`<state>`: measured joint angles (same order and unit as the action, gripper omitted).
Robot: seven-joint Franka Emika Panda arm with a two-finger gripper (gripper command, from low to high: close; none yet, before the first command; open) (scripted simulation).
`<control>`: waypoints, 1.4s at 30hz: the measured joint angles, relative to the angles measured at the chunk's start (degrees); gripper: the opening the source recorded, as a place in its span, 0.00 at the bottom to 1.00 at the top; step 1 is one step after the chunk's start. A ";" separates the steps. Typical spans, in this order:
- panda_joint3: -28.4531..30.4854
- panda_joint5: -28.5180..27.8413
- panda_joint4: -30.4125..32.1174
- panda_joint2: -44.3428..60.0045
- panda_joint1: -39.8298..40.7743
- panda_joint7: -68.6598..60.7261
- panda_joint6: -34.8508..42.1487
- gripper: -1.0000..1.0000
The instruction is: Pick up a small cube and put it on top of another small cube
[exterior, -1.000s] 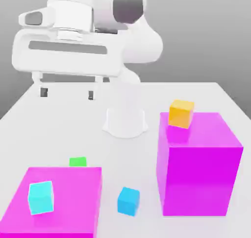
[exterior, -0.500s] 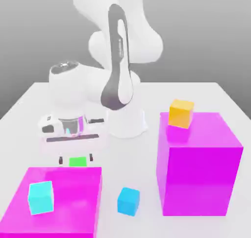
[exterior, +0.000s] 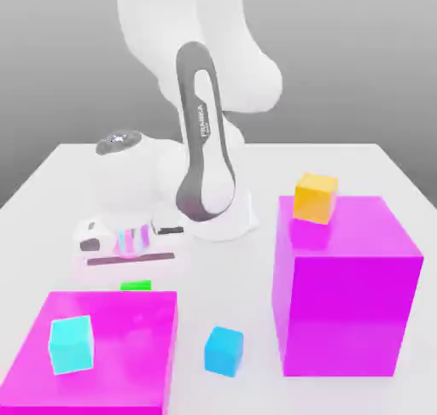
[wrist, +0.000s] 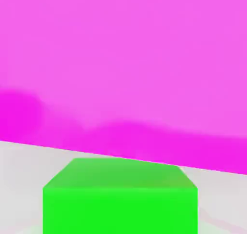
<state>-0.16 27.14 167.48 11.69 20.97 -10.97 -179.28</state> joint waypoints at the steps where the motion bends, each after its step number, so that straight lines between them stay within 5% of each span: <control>1: 1.48 -1.10 0.18 -1.07 -1.16 0.79 0.91 0.00; 8: 12.40 -17.41 2.22 -9.45 -7.28 12.62 7.22 0.00; 14: 11.73 -30.50 4.09 -16.65 -3.42 22.24 12.62 0.00; 36: -8.07 -21.46 -18.49 -47.58 -32.81 14.63 66.07 0.00; 40: -9.57 -20.53 -14.26 -46.40 -34.03 14.13 60.61 0.00; 41: -9.80 -20.36 -13.00 -45.82 -34.07 14.07 58.77 1.00; 42: -9.80 -20.36 -13.00 -45.82 -34.07 14.07 58.77 1.00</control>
<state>-9.96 6.78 154.48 -34.13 -13.10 3.10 -120.51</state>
